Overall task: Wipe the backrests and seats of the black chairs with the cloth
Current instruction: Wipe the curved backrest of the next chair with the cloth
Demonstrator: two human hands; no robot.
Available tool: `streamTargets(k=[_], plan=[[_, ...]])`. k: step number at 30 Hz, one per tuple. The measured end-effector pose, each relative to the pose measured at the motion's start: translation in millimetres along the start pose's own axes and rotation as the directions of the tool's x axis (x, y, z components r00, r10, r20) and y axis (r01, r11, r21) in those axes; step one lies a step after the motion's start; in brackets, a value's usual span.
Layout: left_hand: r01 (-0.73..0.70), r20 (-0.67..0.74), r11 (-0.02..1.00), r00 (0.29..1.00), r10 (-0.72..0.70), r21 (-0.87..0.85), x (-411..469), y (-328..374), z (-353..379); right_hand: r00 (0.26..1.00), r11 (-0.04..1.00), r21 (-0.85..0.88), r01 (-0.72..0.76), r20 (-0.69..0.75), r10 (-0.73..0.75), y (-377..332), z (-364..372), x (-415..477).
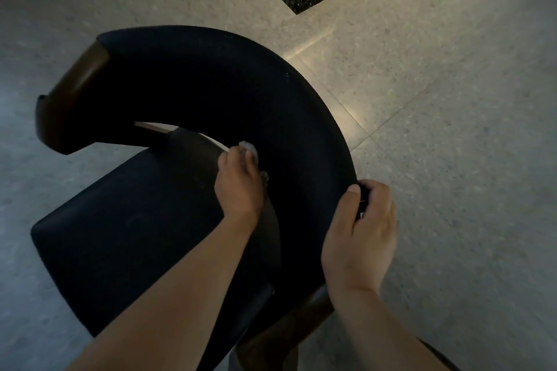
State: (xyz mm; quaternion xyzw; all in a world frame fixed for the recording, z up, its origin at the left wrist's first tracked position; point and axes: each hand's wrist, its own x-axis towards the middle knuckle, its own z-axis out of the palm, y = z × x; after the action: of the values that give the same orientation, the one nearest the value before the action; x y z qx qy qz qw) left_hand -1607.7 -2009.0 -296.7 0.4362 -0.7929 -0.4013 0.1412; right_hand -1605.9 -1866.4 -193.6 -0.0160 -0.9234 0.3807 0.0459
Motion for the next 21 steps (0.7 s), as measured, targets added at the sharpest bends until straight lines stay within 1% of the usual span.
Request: streamTargets(k=[2,4,6,7,8,10,12,14,17,19,21], plan=[[-0.001,0.048,0.999,0.999,-0.001,0.041,3.5,-0.4,-5.1,1.000,1.000,-0.004,-0.003,-0.002,0.003,-0.2,-0.7,0.9],[0.048,0.150,0.994,0.987,-0.063,0.101,9.9,-5.9,-12.6,1.000,1.000,0.000,-0.002,0.005,0.002,-1.0,-1.1,2.0],[0.127,0.304,0.983,0.939,-0.162,0.130,15.1,-13.5,-23.6,0.999,1.000,0.019,-0.024,0.023,0.023,-2.0,-1.7,2.0],[0.141,0.336,0.984,0.926,-0.170,0.109,14.3,-15.3,-30.3,0.998,0.998,0.037,-0.041,0.039,0.039,-2.5,-3.0,2.0],[0.118,0.328,0.990,0.935,-0.136,0.073,12.2,-15.0,-36.9,0.997,0.997,0.056,-0.058,0.059,0.054,-4.0,-5.1,2.7],[0.008,0.254,1.000,0.967,-0.002,-0.022,6.7,-4.5,-49.0,0.994,0.995,0.080,-0.058,0.099,0.050,-10.7,-10.4,10.2],[-0.127,0.167,0.983,0.975,0.149,-0.133,2.7,14.4,-57.5,0.992,0.997,0.073,0.006,0.121,-0.015,-20.1,-12.7,27.5],[-0.240,0.074,0.944,0.962,0.262,-0.225,1.0,35.3,-63.0,0.983,0.995,0.020,0.102,0.152,-0.103,-28.7,-7.6,47.5],[-0.357,-0.045,0.880,0.931,0.362,-0.312,3.8,66.3,-67.6,0.966,0.978,-0.071,0.197,0.184,-0.182,-28.7,7.9,58.8],[-0.425,-0.118,0.848,0.905,0.409,-0.318,9.1,84.4,-67.1,0.968,0.976,-0.090,0.197,0.176,-0.179,-23.5,13.6,58.1],[-0.453,-0.153,0.837,0.892,0.426,-0.307,14.2,99.3,-63.1,0.972,0.980,-0.073,0.187,0.156,-0.173,-20.8,13.2,56.7]])
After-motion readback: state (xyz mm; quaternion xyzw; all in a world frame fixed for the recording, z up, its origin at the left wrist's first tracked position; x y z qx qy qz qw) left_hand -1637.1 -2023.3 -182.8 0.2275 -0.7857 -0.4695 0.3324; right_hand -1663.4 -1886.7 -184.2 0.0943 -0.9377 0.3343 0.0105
